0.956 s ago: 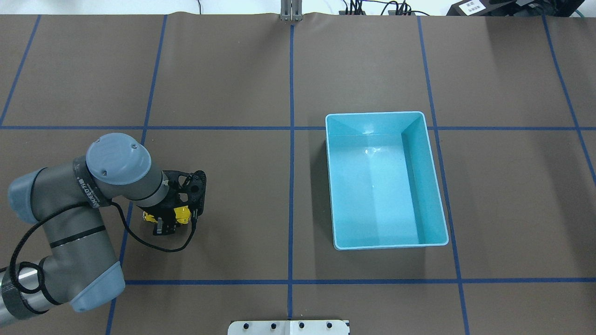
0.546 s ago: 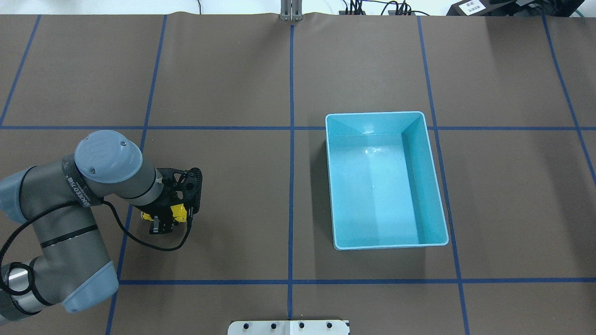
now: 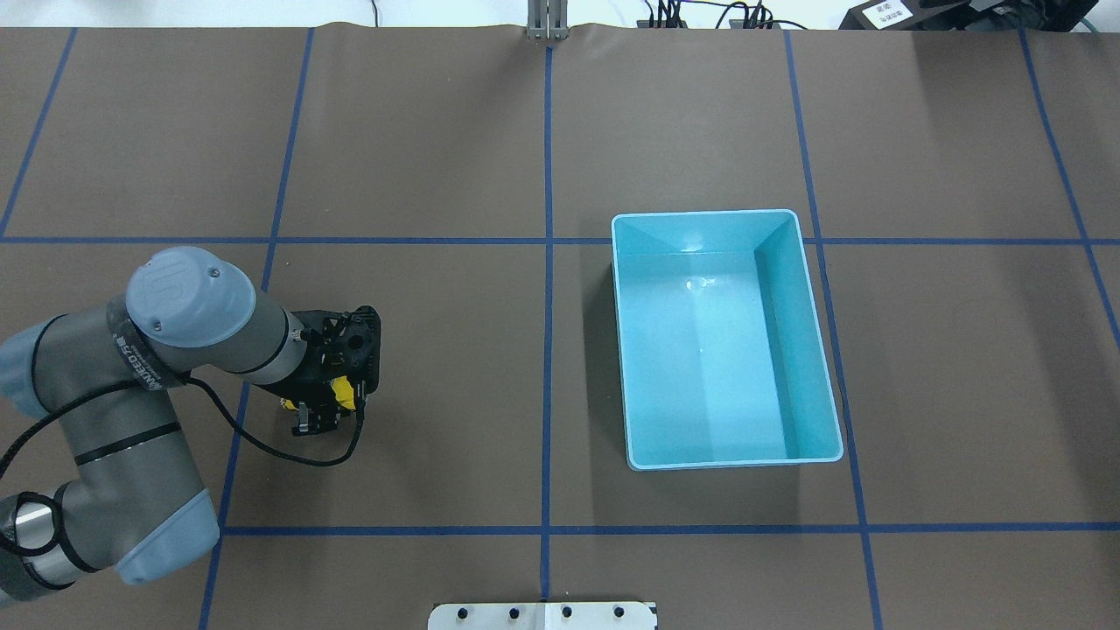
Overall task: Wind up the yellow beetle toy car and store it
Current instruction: 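Press the left gripper on the car and drag it backward to wind it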
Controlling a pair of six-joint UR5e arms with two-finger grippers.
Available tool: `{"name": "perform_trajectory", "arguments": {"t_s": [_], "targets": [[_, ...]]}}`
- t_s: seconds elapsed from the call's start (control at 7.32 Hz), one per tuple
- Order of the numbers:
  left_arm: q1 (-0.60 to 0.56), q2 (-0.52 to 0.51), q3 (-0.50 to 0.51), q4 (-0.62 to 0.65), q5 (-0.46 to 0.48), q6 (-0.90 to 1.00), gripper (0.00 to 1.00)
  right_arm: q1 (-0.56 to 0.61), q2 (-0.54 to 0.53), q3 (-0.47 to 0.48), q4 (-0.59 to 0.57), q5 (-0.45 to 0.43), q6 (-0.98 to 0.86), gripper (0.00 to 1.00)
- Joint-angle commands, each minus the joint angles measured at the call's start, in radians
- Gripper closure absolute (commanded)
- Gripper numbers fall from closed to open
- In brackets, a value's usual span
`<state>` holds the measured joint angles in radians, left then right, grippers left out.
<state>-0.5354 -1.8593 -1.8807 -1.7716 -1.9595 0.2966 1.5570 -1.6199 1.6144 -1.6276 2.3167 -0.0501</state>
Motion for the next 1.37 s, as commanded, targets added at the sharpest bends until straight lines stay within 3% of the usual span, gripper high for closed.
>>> {"name": "perform_trajectory", "arguments": {"t_s": [0.0,1.23], "targets": [[0.0,0.002,0.008,-0.012,0.001,-0.004,0.86,0.0,0.003,0.001,0.0,-0.002,0.001,0.0],[-0.012,0.011,0.09,-0.149,0.004,-0.106,0.81,0.0,0.002,-0.005,0.023,-0.013,-0.011,0.0]]}}
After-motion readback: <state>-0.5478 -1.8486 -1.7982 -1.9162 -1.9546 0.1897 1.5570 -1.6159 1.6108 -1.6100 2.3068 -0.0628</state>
